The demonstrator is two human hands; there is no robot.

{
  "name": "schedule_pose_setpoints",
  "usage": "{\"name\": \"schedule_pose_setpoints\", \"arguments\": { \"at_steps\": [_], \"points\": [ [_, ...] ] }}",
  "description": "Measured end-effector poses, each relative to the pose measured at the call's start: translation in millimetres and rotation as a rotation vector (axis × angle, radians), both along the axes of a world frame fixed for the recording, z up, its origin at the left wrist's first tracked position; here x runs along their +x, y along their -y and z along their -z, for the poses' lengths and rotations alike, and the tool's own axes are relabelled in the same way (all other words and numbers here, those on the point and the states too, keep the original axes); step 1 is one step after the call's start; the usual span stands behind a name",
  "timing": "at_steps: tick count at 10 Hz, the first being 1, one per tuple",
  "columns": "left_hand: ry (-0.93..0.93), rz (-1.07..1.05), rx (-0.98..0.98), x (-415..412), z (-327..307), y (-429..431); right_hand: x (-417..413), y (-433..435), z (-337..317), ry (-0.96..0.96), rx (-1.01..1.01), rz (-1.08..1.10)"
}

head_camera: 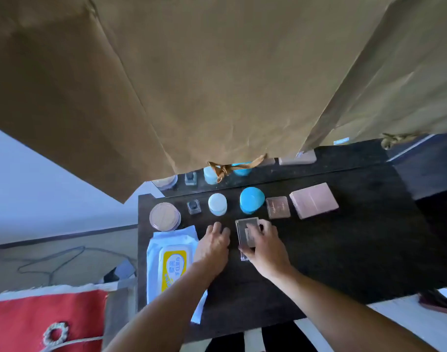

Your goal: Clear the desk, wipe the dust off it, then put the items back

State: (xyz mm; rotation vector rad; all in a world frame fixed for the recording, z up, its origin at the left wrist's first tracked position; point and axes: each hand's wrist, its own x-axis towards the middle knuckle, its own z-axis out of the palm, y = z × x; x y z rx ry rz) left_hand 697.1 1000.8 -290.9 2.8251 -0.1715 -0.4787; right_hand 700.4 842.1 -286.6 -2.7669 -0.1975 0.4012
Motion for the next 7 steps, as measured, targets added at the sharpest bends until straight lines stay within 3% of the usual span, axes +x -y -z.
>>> {"name": "schedule_pose_setpoints", "arguments": {
  "at_steps": [2, 4, 5, 6, 7],
  "points": [
    [0.071, 0.067, -0.082, -9, -4, -13, -4, 0, 0, 0.01, -0.087, -0.065],
    [0.334, 0.06, -0.201, -32, -18, -36, -4, -4, -12, -0.014, -0.19, -0.104],
    [0.362, 0.003, -0.089, -50, -18, -51, -2, -5, -16, -0.009, -0.214, -0.117],
    [0.35, -0.047, 0.068, -73, -3, -69, 2, -11, -22, 0.107, -0.09, -0.138],
    [0.331, -0.07, 0.104, -89, 14, -80, 14, -19, -44, 0.137, 0.239, -0.108]
  ]
}}
